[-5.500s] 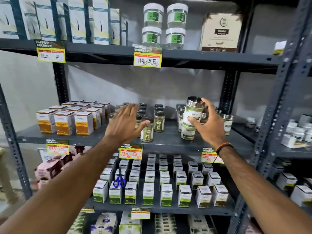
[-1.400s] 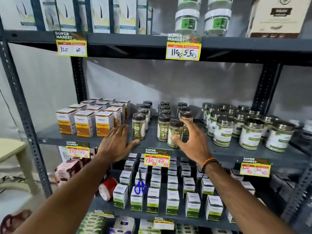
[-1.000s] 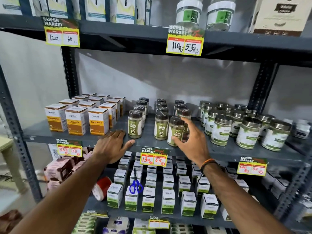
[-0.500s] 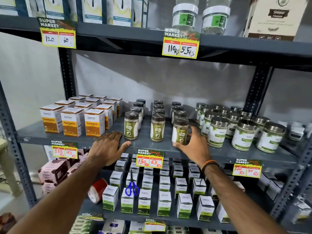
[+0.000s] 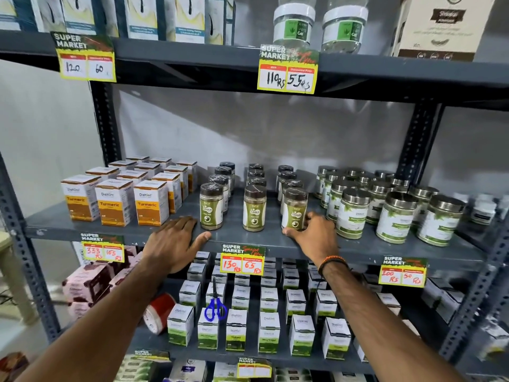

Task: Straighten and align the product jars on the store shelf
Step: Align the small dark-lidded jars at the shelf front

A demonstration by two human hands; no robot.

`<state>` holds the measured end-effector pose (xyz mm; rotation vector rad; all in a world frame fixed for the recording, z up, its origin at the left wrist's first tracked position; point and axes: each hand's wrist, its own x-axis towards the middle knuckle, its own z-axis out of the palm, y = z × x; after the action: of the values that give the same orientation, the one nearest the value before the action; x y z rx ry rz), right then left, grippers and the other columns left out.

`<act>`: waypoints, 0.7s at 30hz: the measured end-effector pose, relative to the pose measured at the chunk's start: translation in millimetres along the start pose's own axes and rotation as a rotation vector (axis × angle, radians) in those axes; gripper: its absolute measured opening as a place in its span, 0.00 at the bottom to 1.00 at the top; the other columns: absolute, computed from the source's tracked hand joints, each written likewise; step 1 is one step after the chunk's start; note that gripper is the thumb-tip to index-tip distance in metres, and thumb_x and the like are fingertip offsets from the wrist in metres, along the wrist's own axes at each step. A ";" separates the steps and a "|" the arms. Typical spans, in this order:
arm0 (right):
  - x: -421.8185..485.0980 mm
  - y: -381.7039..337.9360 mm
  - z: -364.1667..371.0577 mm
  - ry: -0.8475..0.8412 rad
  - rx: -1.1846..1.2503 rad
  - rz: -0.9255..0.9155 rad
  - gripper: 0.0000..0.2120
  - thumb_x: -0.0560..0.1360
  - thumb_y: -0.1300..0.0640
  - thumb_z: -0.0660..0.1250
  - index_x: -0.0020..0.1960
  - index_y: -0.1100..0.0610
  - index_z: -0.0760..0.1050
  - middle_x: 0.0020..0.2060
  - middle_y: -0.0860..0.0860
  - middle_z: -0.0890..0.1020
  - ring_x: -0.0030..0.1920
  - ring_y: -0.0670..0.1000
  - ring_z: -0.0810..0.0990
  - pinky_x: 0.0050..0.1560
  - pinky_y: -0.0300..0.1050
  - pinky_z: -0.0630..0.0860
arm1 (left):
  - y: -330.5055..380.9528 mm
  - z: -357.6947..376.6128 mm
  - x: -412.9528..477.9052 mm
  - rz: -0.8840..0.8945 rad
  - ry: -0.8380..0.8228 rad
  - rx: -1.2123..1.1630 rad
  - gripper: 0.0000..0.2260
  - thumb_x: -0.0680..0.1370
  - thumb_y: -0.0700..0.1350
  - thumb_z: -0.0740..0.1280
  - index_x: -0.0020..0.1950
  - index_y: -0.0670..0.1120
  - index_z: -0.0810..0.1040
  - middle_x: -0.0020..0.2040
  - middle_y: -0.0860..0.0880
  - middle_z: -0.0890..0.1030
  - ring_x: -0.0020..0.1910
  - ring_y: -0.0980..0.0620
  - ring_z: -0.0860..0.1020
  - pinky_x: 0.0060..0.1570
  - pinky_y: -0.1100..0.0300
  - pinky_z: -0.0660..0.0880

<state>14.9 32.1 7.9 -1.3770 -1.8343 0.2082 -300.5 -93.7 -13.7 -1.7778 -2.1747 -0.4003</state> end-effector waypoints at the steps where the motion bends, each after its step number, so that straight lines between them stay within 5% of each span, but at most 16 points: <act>1: 0.1 -0.3 -0.2 -0.003 0.006 0.014 0.24 0.66 0.42 0.82 0.54 0.55 0.83 0.46 0.48 0.88 0.39 0.46 0.83 0.38 0.38 0.79 | -0.1 -0.2 -0.2 -0.001 -0.002 -0.001 0.40 0.80 0.72 0.41 0.78 0.46 0.67 0.77 0.44 0.72 0.74 0.45 0.71 0.69 0.45 0.71; 12: 0.5 -0.8 1.1 -0.026 0.031 0.050 0.23 0.65 0.42 0.83 0.54 0.53 0.83 0.45 0.47 0.88 0.44 0.48 0.85 0.47 0.48 0.83 | 0.4 -2.1 -2.6 0.004 0.004 -0.031 0.44 0.78 0.74 0.38 0.79 0.45 0.67 0.77 0.44 0.72 0.75 0.45 0.70 0.72 0.45 0.69; 21: -9.0 -4.6 -10.9 -0.056 0.005 0.073 0.29 0.65 0.39 0.82 0.58 0.56 0.82 0.46 0.50 0.86 0.44 0.50 0.85 0.44 0.45 0.82 | -0.1 -3.5 -4.3 0.004 -0.015 -0.045 0.45 0.78 0.74 0.37 0.79 0.45 0.66 0.77 0.43 0.72 0.74 0.44 0.71 0.71 0.44 0.70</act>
<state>19.7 19.0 13.1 -1.4495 -1.8289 0.2915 -299.6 -99.0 -12.2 -1.8145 -2.1885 -0.4391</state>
